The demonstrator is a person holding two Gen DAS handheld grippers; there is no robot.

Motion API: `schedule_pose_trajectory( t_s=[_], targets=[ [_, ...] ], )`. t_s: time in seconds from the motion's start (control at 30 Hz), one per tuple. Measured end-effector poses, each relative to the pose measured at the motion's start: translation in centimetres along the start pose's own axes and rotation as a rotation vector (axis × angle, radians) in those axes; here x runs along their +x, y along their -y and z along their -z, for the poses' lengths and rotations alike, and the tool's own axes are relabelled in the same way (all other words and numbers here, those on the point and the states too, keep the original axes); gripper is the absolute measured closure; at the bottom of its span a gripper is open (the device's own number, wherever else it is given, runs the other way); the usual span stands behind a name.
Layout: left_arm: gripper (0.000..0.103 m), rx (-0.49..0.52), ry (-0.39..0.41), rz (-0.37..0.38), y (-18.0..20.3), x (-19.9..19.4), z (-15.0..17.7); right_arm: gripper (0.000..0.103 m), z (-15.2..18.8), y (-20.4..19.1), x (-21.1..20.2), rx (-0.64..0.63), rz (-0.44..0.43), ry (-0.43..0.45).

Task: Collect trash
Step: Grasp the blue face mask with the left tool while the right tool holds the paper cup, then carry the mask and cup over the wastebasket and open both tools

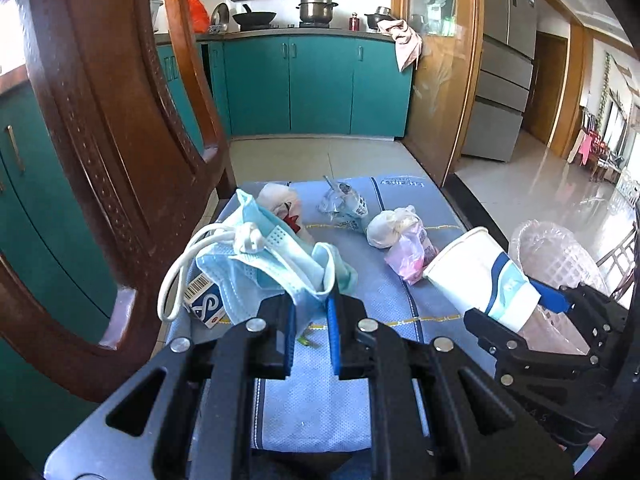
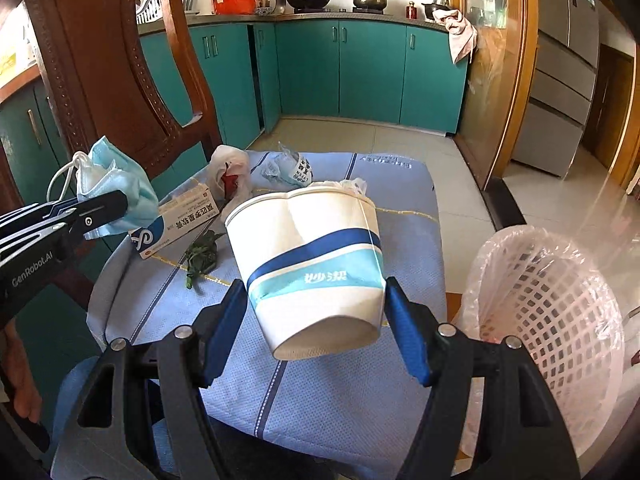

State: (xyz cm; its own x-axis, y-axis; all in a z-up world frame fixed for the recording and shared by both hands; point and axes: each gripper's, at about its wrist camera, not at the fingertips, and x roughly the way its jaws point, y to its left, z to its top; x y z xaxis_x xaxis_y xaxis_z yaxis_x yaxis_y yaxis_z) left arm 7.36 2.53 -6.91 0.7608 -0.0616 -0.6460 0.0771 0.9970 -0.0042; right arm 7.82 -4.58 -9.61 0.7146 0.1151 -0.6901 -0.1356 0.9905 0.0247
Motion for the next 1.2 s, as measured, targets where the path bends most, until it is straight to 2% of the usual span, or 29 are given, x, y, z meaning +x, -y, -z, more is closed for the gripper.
schedule_pose_trajectory(
  t_s=[0.17,0.37,0.6,0.67,0.73,0.8,0.93,1.2],
  targets=[
    [0.089,0.002,-0.025,0.001,-0.2,-0.2,0.1,0.035,0.0,-0.3,-0.7,0.011,0.005,0.009],
    [0.089,0.011,-0.056,-0.032,-0.3,0.5,0.7,0.035,0.4,-0.2,-0.8,0.026,0.011,0.004],
    [0.089,0.025,-0.082,-0.07,-0.2,1.5,1.2,0.035,-1.0,0.1,-5.0,0.045,-0.001,0.108],
    [0.089,0.029,-0.098,-0.069,0.0,2.1,1.7,0.035,-0.3,0.1,-4.1,0.03,-0.01,0.085],
    [0.089,0.011,-0.125,-0.036,0.1,2.7,1.9,0.035,0.6,0.7,-2.3,0.049,0.006,0.032],
    [0.089,0.031,-0.106,-0.048,0.5,2.4,1.8,0.035,0.8,1.4,-1.8,0.079,-0.01,0.027],
    [0.089,0.014,-0.065,-0.06,0.1,1.5,0.6,0.035,0.1,1.9,-2.4,0.087,0.024,0.069],
    [0.089,0.014,0.091,-0.082,0.9,-3.1,-2.0,0.035,-1.7,2.6,-5.9,0.065,0.089,0.179]
  ],
)
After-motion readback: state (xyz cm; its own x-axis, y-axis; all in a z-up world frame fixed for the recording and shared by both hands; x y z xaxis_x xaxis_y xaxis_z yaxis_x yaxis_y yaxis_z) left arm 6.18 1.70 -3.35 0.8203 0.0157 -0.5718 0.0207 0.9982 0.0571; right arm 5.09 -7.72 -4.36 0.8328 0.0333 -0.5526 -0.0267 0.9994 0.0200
